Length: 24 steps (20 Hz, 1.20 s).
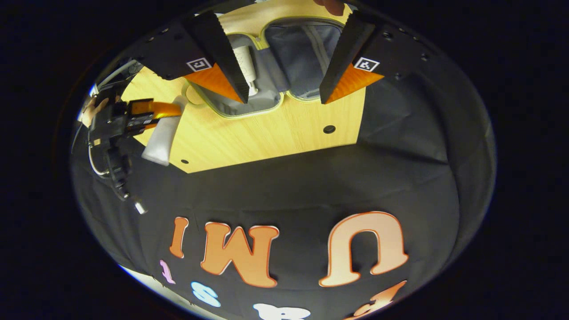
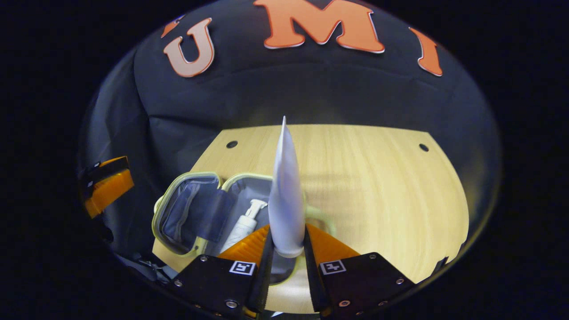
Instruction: First open the suitcase, pack the skin care products into it, and then close the suitcase.
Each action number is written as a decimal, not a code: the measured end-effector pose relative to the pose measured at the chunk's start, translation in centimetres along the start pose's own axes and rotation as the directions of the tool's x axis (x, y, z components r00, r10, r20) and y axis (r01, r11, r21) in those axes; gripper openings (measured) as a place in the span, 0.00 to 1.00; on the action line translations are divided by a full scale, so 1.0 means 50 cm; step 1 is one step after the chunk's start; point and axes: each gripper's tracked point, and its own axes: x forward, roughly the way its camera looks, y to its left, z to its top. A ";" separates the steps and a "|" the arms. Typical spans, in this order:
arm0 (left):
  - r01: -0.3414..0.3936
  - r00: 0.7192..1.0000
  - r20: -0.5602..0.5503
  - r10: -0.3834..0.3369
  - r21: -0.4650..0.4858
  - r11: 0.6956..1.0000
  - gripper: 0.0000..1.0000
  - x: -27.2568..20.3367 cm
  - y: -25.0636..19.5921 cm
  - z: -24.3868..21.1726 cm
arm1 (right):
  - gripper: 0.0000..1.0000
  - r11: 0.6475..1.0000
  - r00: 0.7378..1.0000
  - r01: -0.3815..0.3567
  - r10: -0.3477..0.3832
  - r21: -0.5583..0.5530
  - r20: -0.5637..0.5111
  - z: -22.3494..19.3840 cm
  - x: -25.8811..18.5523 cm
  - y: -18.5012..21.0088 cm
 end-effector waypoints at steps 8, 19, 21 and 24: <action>-0.074 0.997 -0.018 0.073 -0.079 0.994 1.00 -0.054 0.122 -0.083 | 0.39 0.998 0.922 -0.049 0.057 0.032 -0.384 -0.137 0.102 0.064; -0.078 0.996 -0.056 0.074 -0.083 0.993 1.00 -0.054 0.153 -0.106 | 0.44 0.998 0.859 -0.021 0.049 0.062 -0.510 -0.194 0.179 0.082; -0.086 0.995 -0.062 0.081 -0.093 0.992 1.00 -0.051 0.163 -0.111 | 0.52 0.994 0.876 -0.045 0.088 0.100 -0.475 -0.171 0.179 0.100; -0.102 0.993 -0.064 0.095 -0.107 0.989 1.00 -0.047 0.175 -0.127 | 0.84 0.993 0.898 -0.063 0.098 0.097 -0.429 -0.141 0.170 0.106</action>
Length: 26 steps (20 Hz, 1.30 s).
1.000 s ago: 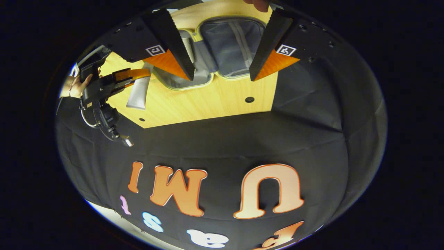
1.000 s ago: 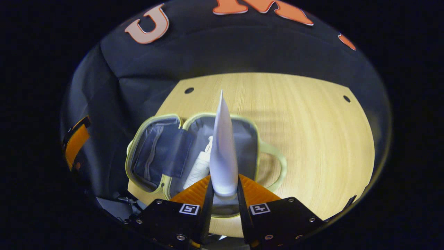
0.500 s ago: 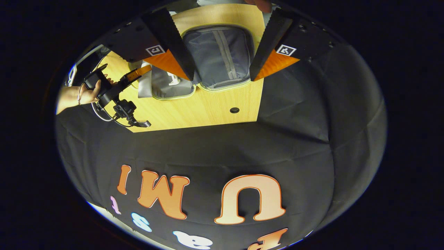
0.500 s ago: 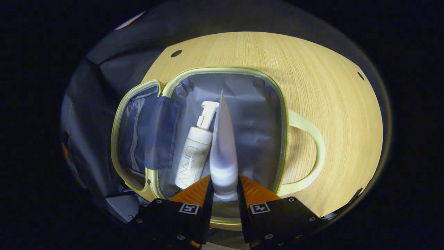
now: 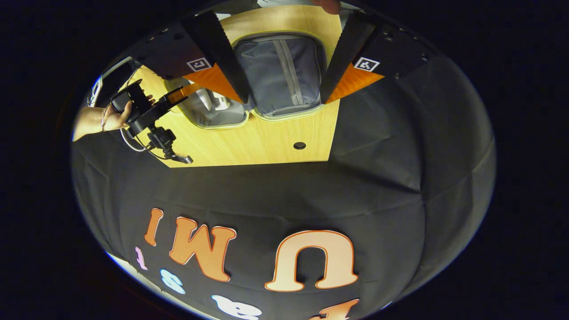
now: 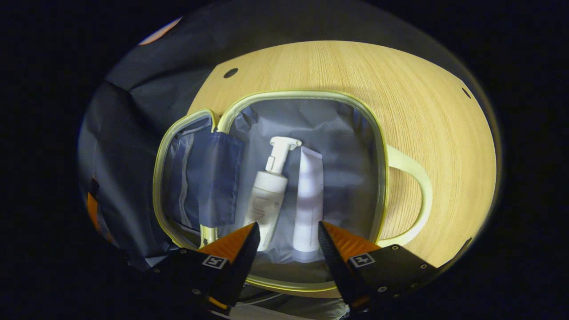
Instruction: First open the suitcase, pack the skin care products into it, and then close the suitcase.
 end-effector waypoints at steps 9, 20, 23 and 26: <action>0.050 0.999 0.027 -0.045 -0.209 0.977 1.00 0.028 0.153 -0.046 | 0.96 0.998 0.981 -0.051 0.056 -0.035 0.186 0.036 -0.092 0.050; 0.073 0.984 -0.088 -0.154 -0.591 0.804 0.99 0.166 0.376 -0.322 | 0.96 0.999 0.975 0.009 -0.017 0.039 0.222 0.021 -0.152 0.028; 0.111 0.980 -0.048 -0.194 -0.678 0.727 0.99 0.193 0.384 -0.339 | 0.96 0.997 0.976 0.023 -0.037 0.068 0.215 0.020 -0.150 0.012; 0.164 0.967 -0.008 -0.254 -0.743 0.649 0.98 0.224 0.364 -0.342 | 0.96 0.995 0.979 0.035 -0.053 0.091 0.199 0.013 -0.141 0.001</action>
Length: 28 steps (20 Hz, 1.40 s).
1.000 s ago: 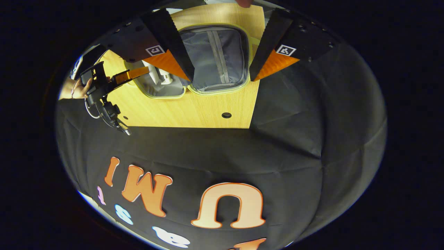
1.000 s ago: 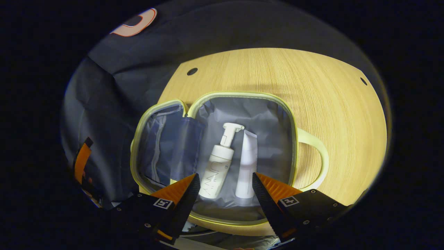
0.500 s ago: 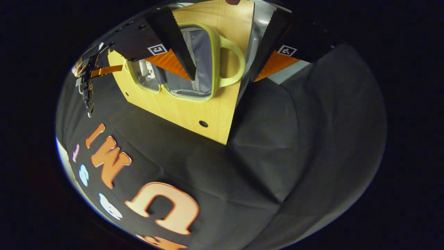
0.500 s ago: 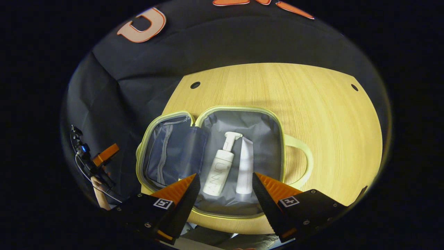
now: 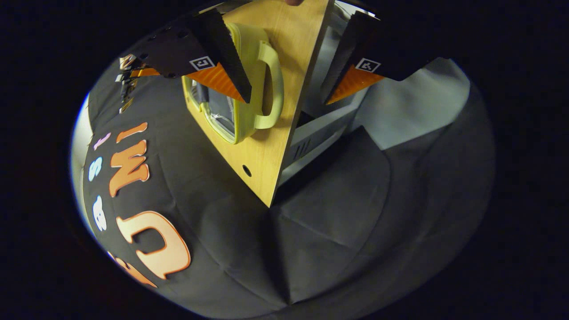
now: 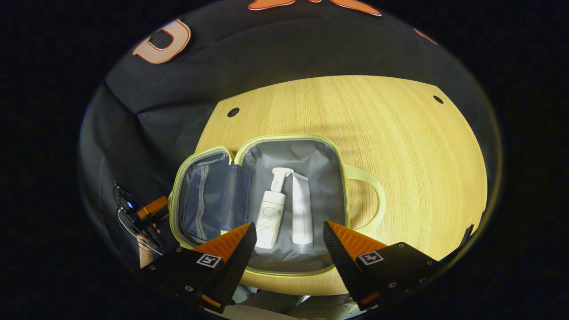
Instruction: First open the suitcase, pack the skin care products into it, and then close the suitcase.
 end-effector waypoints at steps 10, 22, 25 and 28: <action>0.004 1.000 -0.023 -0.005 -0.035 0.999 0.34 0.062 0.011 -0.012 | 0.96 0.998 1.000 -0.014 0.014 0.068 -0.003 0.007 0.007 -0.008; -0.130 0.991 0.034 0.126 0.318 0.939 0.10 -0.032 -0.208 0.066 | 0.96 0.988 0.987 -0.124 0.114 0.088 0.116 0.066 -0.045 -0.020; -0.147 0.989 0.059 0.135 0.415 0.898 0.10 -0.067 -0.322 0.084 | 0.96 0.982 0.972 -0.169 0.152 0.085 0.178 0.107 -0.083 -0.042; -0.166 0.986 0.089 0.140 0.511 0.844 0.10 -0.090 -0.448 0.084 | 0.95 0.983 0.952 -0.177 0.159 0.044 0.261 0.163 -0.133 -0.085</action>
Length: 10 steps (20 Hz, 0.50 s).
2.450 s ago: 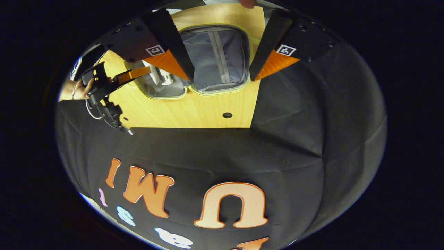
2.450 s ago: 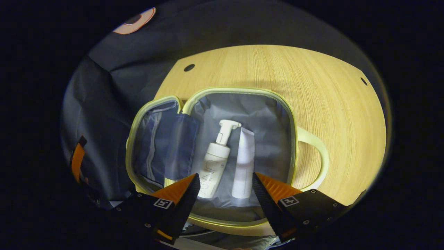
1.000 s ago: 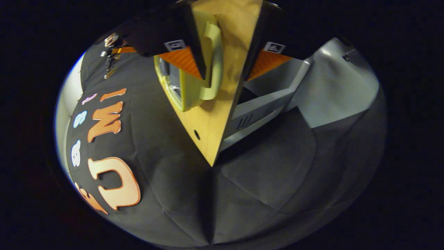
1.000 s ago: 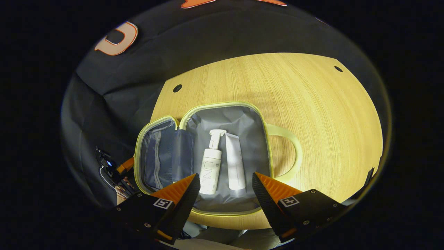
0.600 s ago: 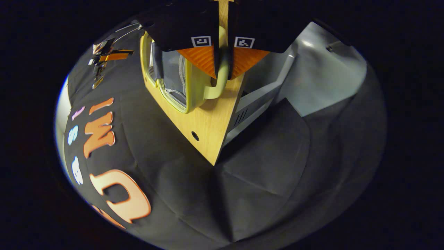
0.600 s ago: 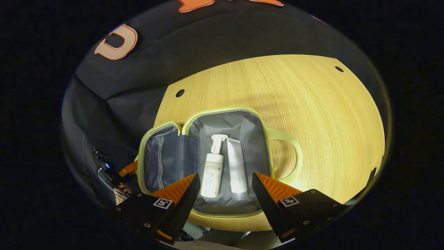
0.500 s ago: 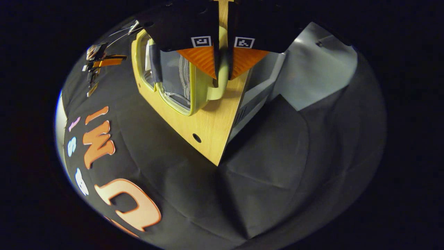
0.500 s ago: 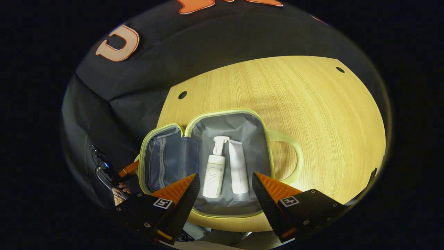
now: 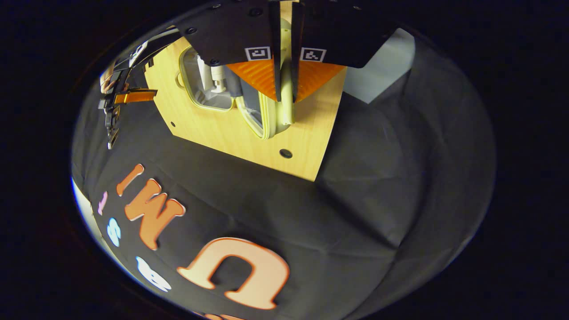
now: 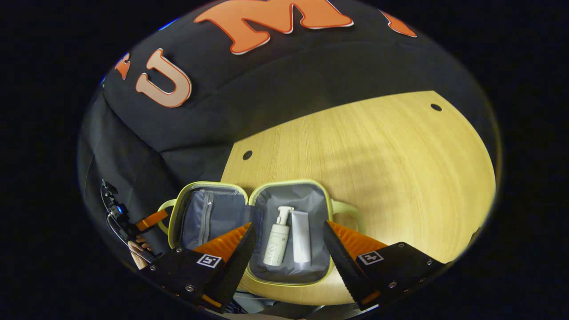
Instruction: First open the suitcase, pack the skin care products into it, and then close the suitcase.
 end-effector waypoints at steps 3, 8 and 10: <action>-0.010 1.000 0.009 0.009 0.086 0.996 0.10 -0.029 -0.105 0.039 | 0.96 1.000 0.995 -0.017 0.019 -0.023 0.098 0.082 -0.054 -0.034; -0.016 1.000 0.025 0.011 0.185 0.983 0.10 -0.037 -0.299 0.069 | 0.95 0.998 0.982 -0.052 0.057 -0.033 0.179 0.145 -0.126 -0.113; -0.021 0.999 0.031 0.015 0.209 0.978 0.10 -0.016 -0.382 0.071 | 0.96 0.997 0.980 -0.074 0.077 -0.026 0.184 0.151 -0.152 -0.150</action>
